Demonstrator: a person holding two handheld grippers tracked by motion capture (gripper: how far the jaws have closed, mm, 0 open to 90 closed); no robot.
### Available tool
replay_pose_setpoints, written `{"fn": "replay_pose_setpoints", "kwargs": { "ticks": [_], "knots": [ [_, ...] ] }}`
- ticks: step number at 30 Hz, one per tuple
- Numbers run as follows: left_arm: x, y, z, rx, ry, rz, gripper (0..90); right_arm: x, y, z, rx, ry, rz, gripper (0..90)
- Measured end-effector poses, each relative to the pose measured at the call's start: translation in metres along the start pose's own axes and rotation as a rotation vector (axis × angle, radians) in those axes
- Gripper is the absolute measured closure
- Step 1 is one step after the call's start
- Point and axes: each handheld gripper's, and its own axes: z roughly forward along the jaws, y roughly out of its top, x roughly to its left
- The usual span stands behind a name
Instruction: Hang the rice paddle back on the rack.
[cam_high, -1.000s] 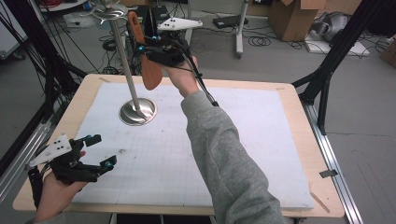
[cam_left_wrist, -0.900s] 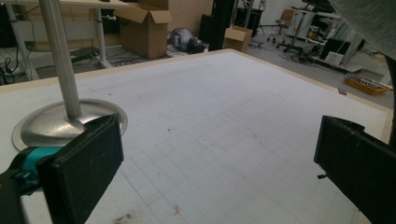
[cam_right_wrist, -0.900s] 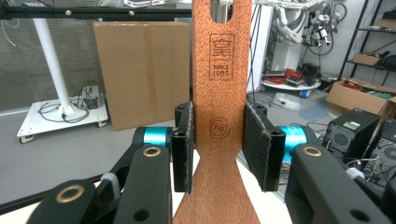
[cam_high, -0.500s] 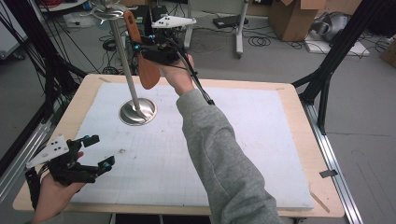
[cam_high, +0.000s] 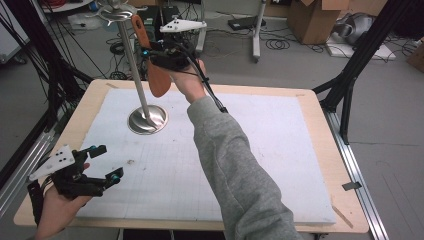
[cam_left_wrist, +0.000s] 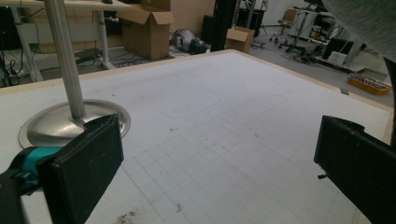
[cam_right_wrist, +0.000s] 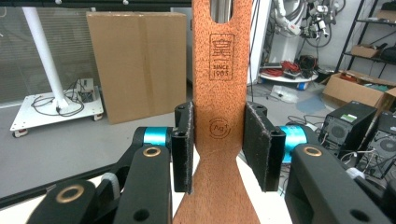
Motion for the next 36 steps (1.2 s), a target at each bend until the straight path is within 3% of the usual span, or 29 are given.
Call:
{"fn": "replay_pose_setpoints", "kwargs": {
  "ticks": [4,15,23,26,30,36],
  "knots": [
    [-0.001,0.001,0.0,-0.014,-0.008,-0.003,1.8,-0.001,-0.002,0.001,-0.006,0.009,0.01,65.1],
    [-0.002,-0.001,0.003,0.008,0.0,-0.004,1.8,0.0,-0.005,0.005,-0.021,0.006,0.028,63.9],
    [0.001,0.001,-0.005,-0.016,0.021,-0.01,1.8,-0.002,-0.009,0.0,-0.014,0.016,0.05,44.1],
    [0.001,0.002,-0.008,-0.026,0.024,-0.012,1.8,-0.006,-0.012,-0.004,-0.021,0.048,0.067,39.4],
    [0.001,0.002,-0.006,-0.027,0.019,-0.021,1.8,-0.008,-0.015,-0.012,-0.05,0.066,0.072,30.1],
    [0.001,0.003,0.001,-0.037,-0.007,-0.032,1.8,-0.012,-0.018,-0.021,-0.038,0.102,0.067,14.4]
  ]
}}
